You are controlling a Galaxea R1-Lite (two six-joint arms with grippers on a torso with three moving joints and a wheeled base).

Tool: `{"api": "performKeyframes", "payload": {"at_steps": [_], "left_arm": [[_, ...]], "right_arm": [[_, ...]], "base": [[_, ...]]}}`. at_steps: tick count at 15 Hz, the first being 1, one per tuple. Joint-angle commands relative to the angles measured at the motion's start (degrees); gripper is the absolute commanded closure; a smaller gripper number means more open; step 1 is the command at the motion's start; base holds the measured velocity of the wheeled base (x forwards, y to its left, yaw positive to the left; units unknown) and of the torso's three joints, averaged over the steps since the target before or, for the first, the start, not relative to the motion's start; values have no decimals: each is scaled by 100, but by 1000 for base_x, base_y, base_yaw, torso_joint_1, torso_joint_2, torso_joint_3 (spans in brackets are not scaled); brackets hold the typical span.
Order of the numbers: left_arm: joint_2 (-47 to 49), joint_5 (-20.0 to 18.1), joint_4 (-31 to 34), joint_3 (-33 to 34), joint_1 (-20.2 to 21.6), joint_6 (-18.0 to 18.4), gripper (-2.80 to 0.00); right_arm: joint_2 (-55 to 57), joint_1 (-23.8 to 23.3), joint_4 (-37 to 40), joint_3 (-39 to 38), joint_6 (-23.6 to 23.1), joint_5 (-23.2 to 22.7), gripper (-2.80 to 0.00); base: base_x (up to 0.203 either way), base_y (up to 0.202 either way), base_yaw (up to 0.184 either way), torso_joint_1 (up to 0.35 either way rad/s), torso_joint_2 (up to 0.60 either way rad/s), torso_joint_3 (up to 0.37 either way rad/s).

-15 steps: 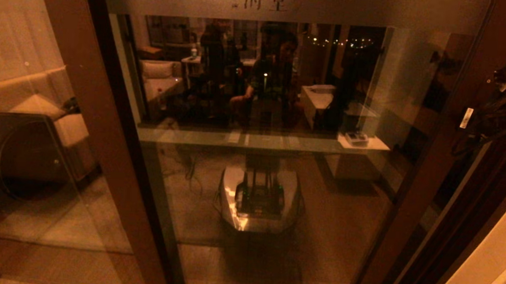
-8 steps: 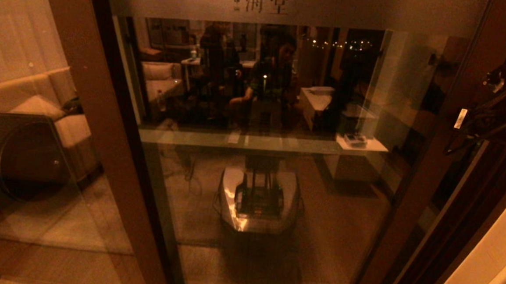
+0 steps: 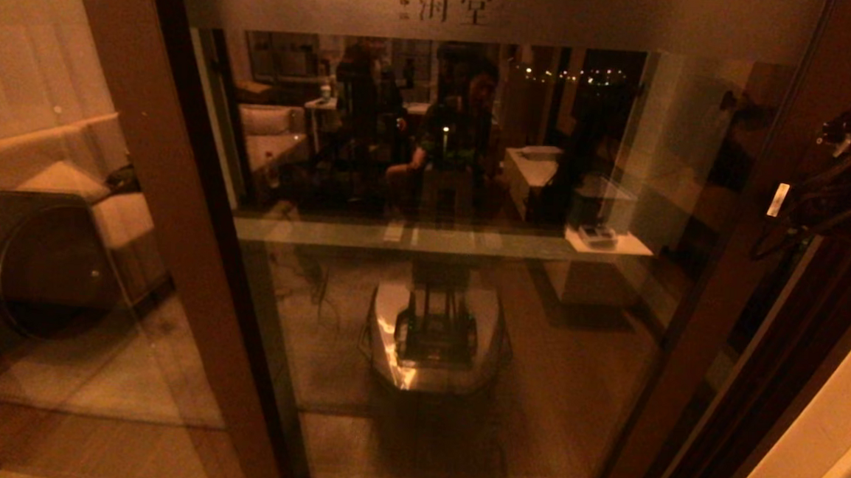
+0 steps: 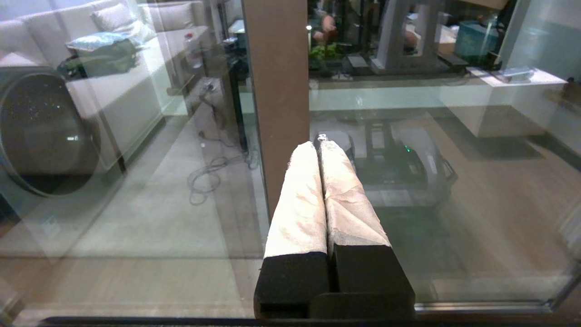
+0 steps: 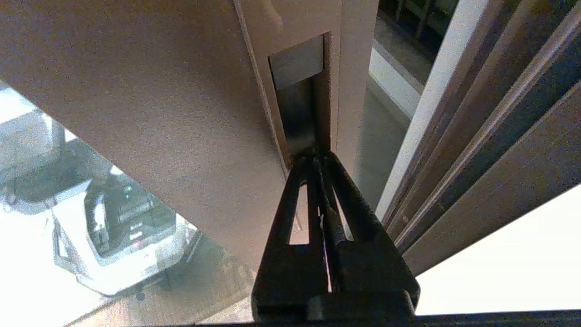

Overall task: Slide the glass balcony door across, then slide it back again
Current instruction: Close the slid door

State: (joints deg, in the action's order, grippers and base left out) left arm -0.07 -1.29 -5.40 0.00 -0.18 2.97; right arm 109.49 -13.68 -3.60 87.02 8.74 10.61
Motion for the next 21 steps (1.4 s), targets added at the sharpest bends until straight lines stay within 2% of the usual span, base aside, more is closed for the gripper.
{"api": "performKeyframes", "payload": {"at_steps": [1,12,21], "left_arm": [[7,-3,-5,202,1,1,0],[7,-3,-5,202,1,1,0],[7,-3,-5,193,1,1,0]], "right_arm": [[-25,-21,-27,-9,-4,8,0],[11,-316,-27,140,-13,-32,0],[-76,-355,-27,114,-11,-50,0]], "base": [[0,0,0,0,0,0],[0,0,0,0,0,0],[0,0,0,0,0,0]]}}
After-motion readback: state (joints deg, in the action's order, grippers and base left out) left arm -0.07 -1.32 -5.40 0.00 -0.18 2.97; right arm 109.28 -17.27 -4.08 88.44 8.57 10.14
